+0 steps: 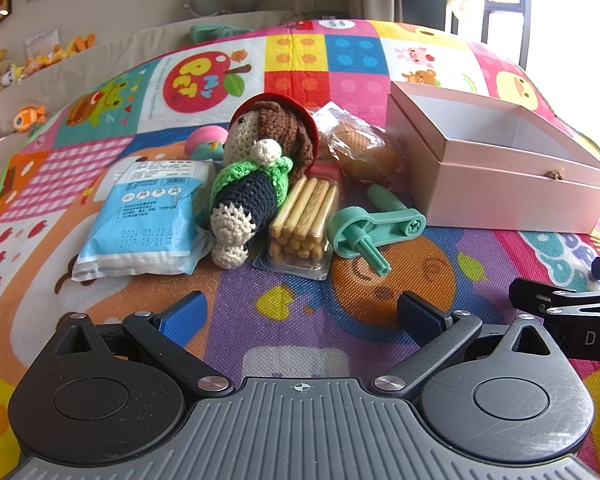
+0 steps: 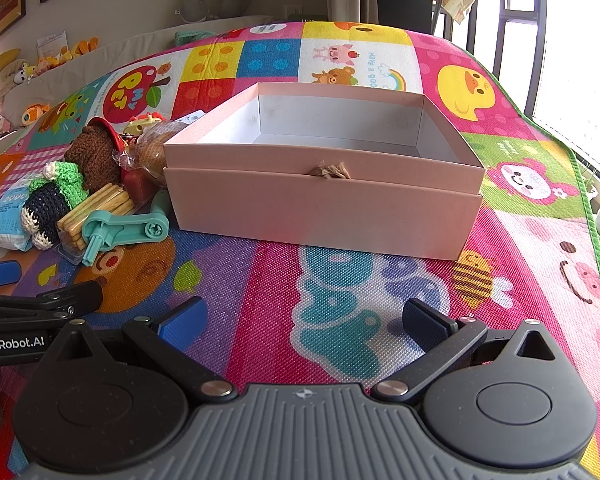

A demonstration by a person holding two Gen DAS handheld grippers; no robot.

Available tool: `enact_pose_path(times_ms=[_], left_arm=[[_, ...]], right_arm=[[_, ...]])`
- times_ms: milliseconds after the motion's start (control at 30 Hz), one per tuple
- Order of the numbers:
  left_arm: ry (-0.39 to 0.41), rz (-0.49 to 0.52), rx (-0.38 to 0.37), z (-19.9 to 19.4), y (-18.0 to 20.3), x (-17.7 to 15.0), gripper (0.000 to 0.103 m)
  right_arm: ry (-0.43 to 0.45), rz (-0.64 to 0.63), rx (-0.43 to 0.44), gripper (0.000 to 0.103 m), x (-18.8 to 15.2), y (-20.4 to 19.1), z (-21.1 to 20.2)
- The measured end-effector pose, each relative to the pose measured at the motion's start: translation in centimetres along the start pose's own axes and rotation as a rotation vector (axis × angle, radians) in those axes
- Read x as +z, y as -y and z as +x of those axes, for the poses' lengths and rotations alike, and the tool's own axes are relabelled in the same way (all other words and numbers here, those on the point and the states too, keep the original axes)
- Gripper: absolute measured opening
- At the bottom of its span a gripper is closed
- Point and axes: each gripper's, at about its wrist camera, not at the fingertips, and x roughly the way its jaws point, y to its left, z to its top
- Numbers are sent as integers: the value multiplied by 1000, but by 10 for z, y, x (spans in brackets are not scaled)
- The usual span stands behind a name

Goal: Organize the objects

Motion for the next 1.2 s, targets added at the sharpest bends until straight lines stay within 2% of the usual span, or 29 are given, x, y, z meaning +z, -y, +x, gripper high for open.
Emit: enact_pose_path(times_ms=[233, 367, 500, 533, 633, 700, 767, 867, 1000, 1067, 1167, 1200], left_arm=[[0, -6, -7, 1, -1, 0, 103], [-3, -17, -57, -4, -10, 1, 102], [-21, -136, -126, -15, -38, 8, 102], [-2, -151, -119, -22, -46, 12, 102], [120, -228, -16, -40, -78, 31, 102], [176, -292, 31, -36, -100, 45, 102], [135, -293, 60, -17, -111, 58, 102], [14, -245, 62, 25, -113, 68, 102], [-47, -218, 78, 54, -108, 64, 98], [-48, -251, 37, 59, -113, 63, 83], [-46, -250, -13, 60, -113, 63, 70], [-46, -236, -28, 59, -113, 61, 70]], right_arm=[[0, 0, 0, 103, 0, 0, 0], [-1, -1, -1, 103, 0, 0, 0], [0, 0, 0, 103, 0, 0, 0], [0, 0, 0, 103, 0, 0, 0], [-1, -1, -1, 103, 1, 0, -1], [-2, 0, 0, 103, 2, 0, -1], [-5, -8, 7, 103, 2, 1, -2], [-26, -18, 44, 103, 2, 5, -1], [-80, -41, 45, 103, 7, 4, -1], [-109, -40, 41, 103, 11, 5, -1], [-143, -35, 34, 103, 15, 4, 2], [-152, -30, 29, 103, 16, 3, 3]])
